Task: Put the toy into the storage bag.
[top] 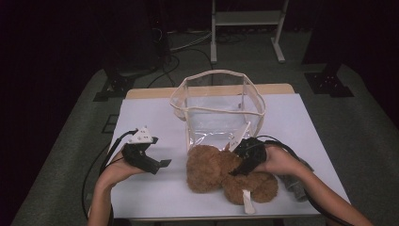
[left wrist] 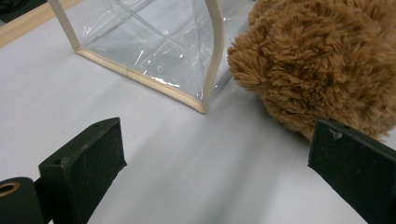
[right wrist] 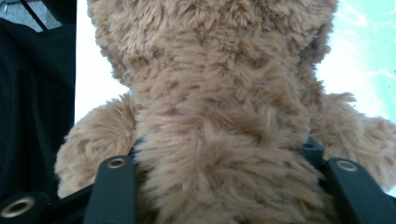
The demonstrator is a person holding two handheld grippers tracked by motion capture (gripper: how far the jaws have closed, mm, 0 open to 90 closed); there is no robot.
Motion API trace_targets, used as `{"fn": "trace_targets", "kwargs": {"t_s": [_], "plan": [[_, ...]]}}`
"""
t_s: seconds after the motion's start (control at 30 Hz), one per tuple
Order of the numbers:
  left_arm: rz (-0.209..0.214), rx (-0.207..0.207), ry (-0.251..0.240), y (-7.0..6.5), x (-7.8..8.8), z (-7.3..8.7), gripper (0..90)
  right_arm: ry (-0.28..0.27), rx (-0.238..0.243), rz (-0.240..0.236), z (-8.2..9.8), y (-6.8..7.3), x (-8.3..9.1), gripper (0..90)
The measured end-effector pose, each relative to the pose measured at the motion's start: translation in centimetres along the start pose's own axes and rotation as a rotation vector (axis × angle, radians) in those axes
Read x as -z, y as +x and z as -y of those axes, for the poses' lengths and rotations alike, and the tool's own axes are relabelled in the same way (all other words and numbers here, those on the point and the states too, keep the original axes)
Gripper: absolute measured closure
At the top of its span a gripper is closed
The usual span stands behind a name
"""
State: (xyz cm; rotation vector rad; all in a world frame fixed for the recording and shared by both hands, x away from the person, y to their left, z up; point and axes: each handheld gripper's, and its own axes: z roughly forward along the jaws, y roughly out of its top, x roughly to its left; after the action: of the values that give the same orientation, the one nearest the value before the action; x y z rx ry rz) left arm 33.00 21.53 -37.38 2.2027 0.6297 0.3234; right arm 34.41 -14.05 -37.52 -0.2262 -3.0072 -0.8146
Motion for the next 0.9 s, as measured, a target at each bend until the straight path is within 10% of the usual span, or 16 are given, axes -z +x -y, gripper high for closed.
{"fn": "trace_targets", "kwargs": {"t_s": [0.9], "plan": [[-0.034, 0.026, -0.01, 1.0, 0.9, 0.9, 2.8, -0.032, 0.082, 0.033, -2.7, 1.7, 4.4, 57.1]]}}
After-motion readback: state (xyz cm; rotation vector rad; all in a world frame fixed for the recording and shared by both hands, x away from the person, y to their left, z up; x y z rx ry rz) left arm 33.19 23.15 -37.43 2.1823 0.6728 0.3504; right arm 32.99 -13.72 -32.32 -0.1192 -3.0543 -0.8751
